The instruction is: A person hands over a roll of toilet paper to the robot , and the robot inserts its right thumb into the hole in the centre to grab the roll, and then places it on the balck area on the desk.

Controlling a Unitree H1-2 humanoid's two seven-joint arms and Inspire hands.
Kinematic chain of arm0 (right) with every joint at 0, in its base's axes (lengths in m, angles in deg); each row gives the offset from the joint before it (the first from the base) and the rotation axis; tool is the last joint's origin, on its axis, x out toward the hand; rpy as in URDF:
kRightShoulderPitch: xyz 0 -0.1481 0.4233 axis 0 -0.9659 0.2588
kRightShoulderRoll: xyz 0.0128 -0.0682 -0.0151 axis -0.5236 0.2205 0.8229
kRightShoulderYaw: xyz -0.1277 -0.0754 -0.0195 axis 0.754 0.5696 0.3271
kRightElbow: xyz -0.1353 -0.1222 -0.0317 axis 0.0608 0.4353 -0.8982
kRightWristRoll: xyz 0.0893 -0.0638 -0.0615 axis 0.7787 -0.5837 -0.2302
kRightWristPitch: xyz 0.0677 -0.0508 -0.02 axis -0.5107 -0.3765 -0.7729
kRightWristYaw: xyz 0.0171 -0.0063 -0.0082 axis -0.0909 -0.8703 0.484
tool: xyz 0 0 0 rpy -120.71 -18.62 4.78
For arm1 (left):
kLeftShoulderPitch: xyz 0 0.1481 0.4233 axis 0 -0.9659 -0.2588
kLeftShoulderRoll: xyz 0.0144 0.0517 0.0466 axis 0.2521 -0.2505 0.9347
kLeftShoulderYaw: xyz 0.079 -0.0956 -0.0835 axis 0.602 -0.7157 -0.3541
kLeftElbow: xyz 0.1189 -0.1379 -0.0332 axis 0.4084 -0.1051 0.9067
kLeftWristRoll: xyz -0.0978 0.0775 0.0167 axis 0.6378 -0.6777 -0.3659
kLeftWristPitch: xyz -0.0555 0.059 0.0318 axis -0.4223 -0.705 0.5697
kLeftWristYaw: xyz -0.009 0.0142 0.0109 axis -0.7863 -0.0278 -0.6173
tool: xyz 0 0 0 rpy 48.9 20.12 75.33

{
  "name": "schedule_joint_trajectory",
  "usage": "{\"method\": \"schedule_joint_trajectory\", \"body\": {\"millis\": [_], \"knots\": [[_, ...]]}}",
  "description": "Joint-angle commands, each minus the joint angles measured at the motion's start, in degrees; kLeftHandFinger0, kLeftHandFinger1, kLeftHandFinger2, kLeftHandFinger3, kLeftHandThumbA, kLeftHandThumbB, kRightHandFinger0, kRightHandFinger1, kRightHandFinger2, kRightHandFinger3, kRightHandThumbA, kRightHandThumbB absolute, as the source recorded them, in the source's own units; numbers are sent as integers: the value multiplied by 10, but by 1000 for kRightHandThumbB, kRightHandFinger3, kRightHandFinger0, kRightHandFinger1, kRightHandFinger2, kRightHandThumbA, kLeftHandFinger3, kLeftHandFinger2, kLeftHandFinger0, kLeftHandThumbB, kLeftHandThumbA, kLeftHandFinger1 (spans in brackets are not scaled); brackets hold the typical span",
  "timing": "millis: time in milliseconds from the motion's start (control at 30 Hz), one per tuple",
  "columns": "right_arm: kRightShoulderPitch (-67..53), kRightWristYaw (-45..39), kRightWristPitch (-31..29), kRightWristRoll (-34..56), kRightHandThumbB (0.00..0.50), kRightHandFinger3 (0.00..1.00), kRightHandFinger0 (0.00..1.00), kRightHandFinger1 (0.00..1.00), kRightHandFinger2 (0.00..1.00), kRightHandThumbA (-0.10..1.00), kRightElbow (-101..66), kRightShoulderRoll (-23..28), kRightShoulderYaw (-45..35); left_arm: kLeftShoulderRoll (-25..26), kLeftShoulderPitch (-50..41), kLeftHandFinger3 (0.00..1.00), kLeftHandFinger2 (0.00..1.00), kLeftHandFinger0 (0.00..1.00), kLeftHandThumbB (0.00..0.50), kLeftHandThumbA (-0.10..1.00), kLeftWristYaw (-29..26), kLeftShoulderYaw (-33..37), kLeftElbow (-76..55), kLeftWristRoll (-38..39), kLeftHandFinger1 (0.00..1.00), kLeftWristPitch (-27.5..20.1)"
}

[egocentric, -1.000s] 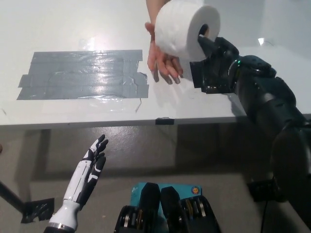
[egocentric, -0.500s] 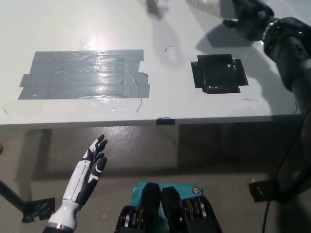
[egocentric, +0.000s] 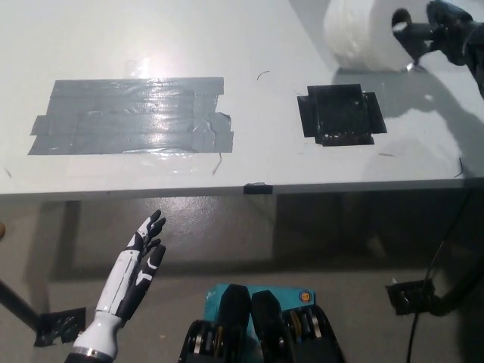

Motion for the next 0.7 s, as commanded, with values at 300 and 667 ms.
{"method": "schedule_joint_trajectory", "body": {"millis": [300, 667], "knots": [[1, 25, -75, -140, 152, 913, 350, 850, 1000, -100, -6, 9, 167, 7, 1, 1000, 1000, 970, 134, 966, 0, -2, -5, -4, 1000, -13], [-4, -54, -93, -147, 316, 1000, 933, 1000, 1000, 252, 1, -13, 193, 8, 1, 1000, 1000, 985, 130, 955, 1, -1, -4, -2, 1000, -15]]}}
